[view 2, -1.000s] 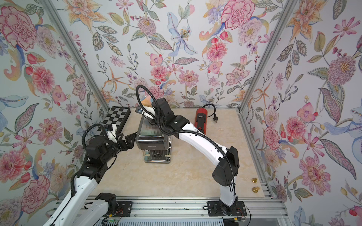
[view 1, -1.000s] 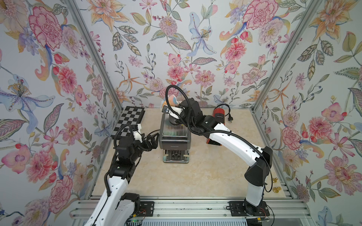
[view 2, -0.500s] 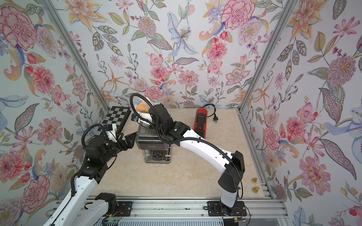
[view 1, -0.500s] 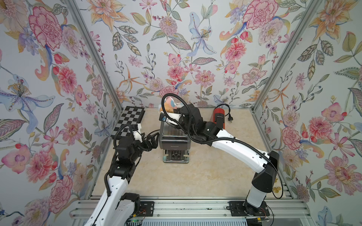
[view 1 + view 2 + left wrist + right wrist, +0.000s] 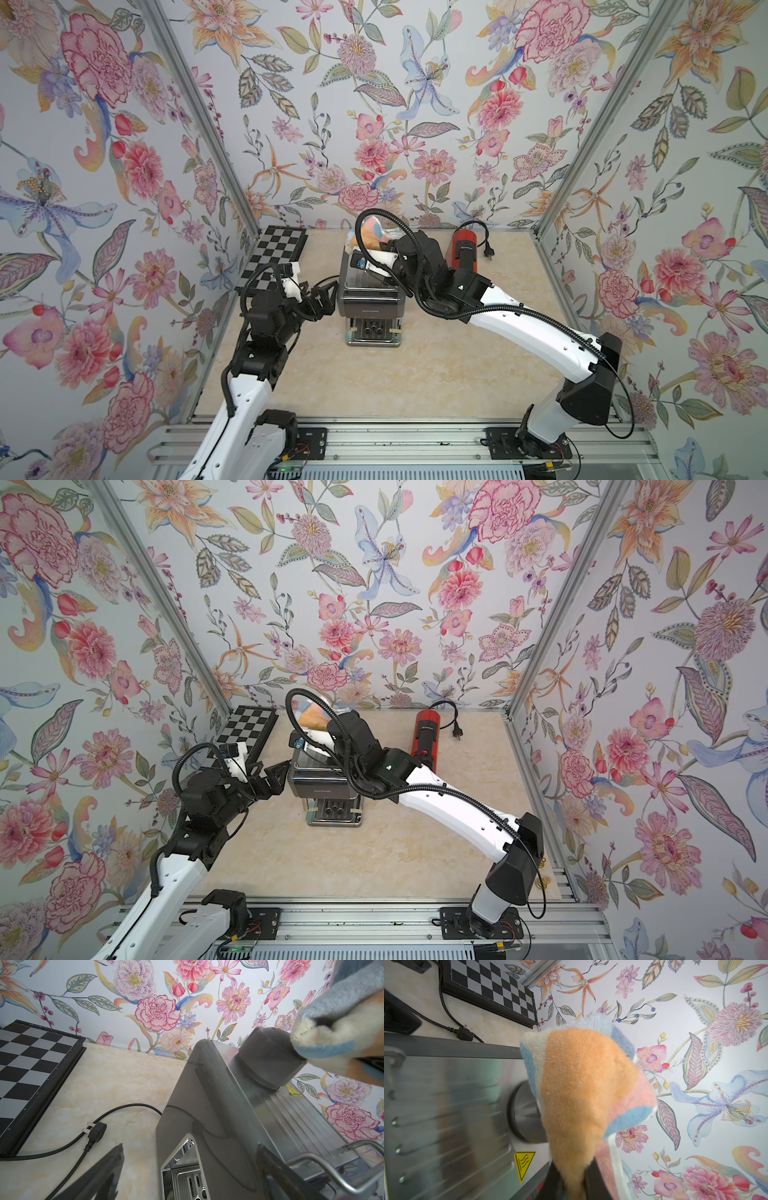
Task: Wipe the surface of a coffee machine
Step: Wipe the dirt from the surface of the coffee machine.
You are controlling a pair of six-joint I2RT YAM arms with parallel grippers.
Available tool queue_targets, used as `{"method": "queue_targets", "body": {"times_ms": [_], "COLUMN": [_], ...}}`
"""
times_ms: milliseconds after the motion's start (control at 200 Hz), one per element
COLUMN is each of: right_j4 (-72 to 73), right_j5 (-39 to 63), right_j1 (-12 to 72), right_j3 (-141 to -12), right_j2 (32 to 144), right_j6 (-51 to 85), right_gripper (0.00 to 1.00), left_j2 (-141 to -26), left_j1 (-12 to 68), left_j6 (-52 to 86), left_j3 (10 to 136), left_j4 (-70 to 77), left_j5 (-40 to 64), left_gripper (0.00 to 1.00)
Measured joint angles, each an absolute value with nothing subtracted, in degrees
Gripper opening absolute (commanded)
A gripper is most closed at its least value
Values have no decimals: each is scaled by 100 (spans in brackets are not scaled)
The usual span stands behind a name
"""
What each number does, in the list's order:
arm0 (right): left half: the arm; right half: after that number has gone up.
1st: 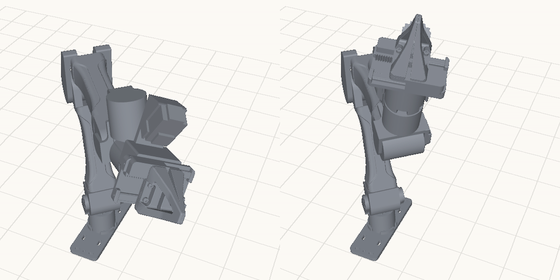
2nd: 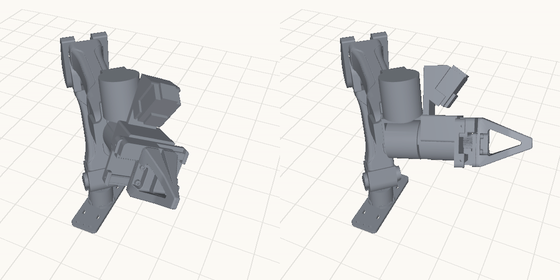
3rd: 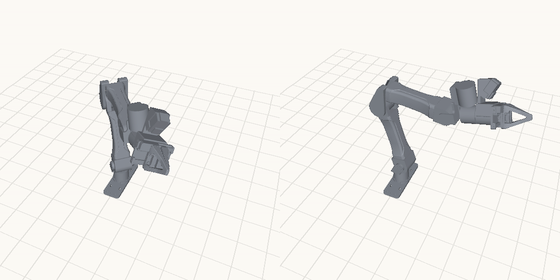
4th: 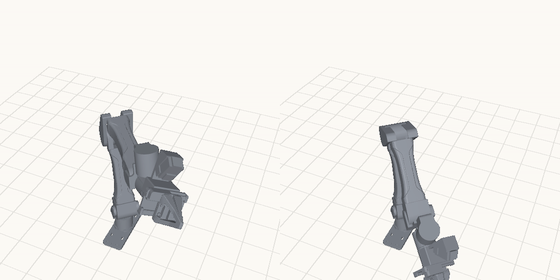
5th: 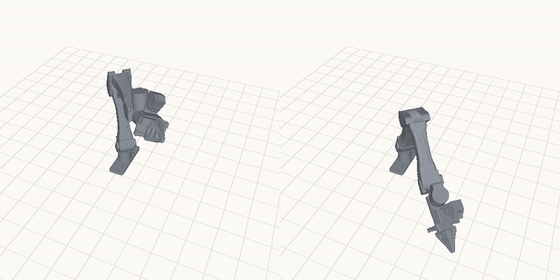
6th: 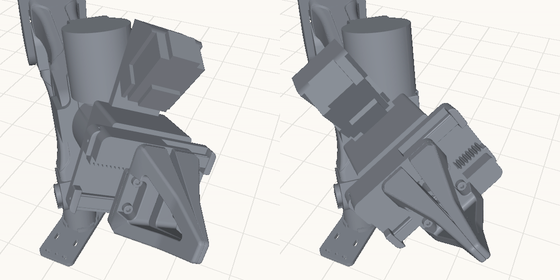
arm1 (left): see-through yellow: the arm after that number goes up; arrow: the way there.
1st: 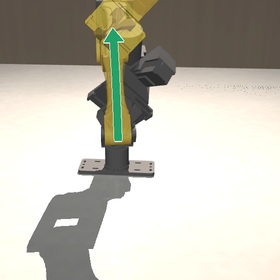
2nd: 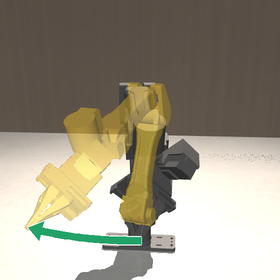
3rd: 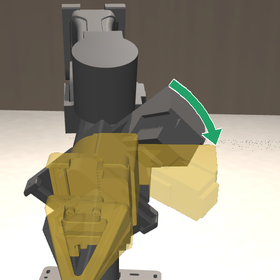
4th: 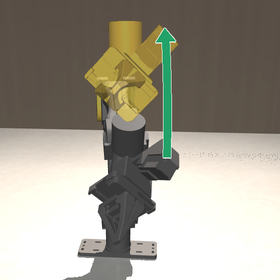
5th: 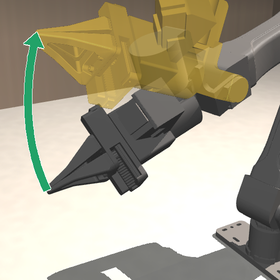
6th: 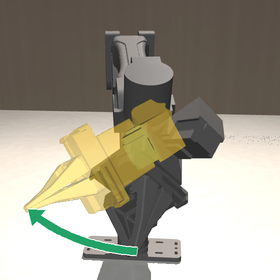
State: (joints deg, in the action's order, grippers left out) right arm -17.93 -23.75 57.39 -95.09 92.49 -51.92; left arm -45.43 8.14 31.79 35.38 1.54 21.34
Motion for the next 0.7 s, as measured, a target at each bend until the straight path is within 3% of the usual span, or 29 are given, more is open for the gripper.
{"method": "queue_targets", "body": {"times_ms": [380,700], "right_j4": [-2314,-2770], "right_j5": [-2272,-1999], "right_j1": [5927,6090], "right_j3": [-9216,-9594], "right_j2": [8733,9343], "right_j6": [-4571,-4515], "right_gripper": [0,0], "left_j2": [-4665,-4786], "left_j1": [814,812], "left_j6": [3197,3190], "left_j3": [3590,3883], "left_j4": [250,-23], "left_j5": [2211,2075], "left_gripper": [99,99]}}
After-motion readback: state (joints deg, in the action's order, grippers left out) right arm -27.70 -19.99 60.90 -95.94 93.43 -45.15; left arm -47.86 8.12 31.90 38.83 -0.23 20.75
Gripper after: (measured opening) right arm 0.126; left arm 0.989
